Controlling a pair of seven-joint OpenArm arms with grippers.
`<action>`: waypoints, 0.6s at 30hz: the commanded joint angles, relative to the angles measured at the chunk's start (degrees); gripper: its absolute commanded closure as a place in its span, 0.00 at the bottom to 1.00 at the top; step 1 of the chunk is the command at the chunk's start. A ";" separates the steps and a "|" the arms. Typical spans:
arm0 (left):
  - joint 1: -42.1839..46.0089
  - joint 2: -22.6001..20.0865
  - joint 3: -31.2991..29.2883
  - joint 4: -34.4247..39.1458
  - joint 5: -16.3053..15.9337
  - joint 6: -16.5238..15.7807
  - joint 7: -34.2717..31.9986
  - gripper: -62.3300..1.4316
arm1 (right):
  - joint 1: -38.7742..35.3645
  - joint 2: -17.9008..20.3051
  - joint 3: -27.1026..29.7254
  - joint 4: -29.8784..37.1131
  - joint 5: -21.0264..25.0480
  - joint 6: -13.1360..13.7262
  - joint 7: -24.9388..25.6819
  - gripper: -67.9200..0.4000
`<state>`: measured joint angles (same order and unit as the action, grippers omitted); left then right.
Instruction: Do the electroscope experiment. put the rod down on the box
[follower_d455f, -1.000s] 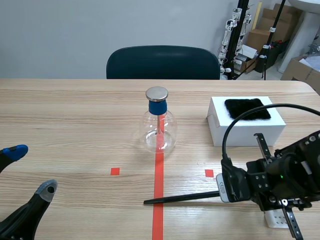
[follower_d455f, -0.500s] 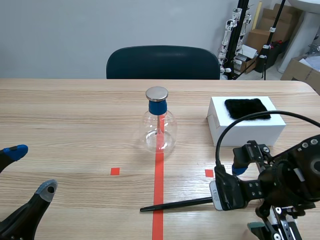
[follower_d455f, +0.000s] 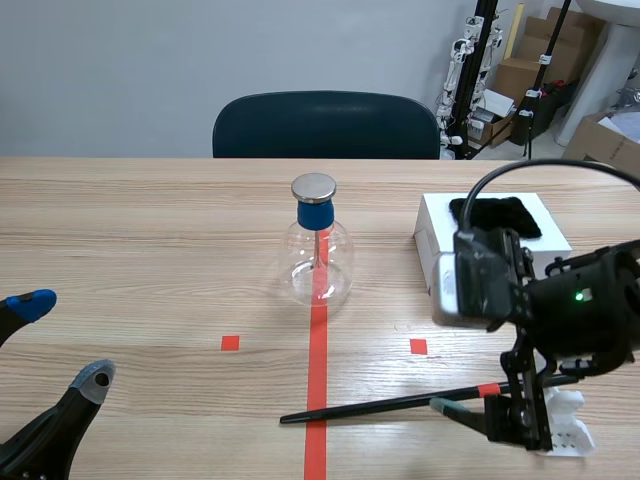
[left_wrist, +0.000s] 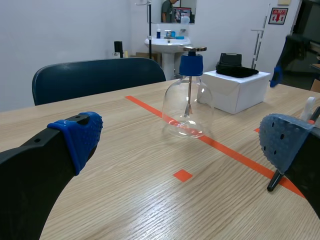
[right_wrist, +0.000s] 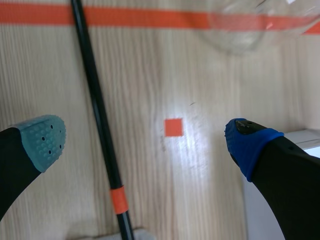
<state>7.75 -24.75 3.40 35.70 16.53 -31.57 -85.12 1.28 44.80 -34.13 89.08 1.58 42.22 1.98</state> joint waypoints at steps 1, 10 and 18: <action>-0.28 -0.04 -0.20 0.63 -0.42 0.13 -0.85 0.00 | -0.26 1.29 1.68 0.37 0.63 -0.33 2.62 0.00; -0.28 -0.04 -0.20 0.63 -0.42 0.13 -0.85 0.00 | -8.31 2.03 9.86 0.37 0.61 -0.63 19.17 0.00; -0.28 -0.04 -0.20 0.63 -0.42 0.13 -0.85 0.00 | -10.14 2.01 11.19 0.37 0.59 -0.63 24.79 0.00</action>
<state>7.75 -24.75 3.40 35.70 16.53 -31.57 -85.12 -10.20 46.19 -23.31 89.08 1.56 41.54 25.69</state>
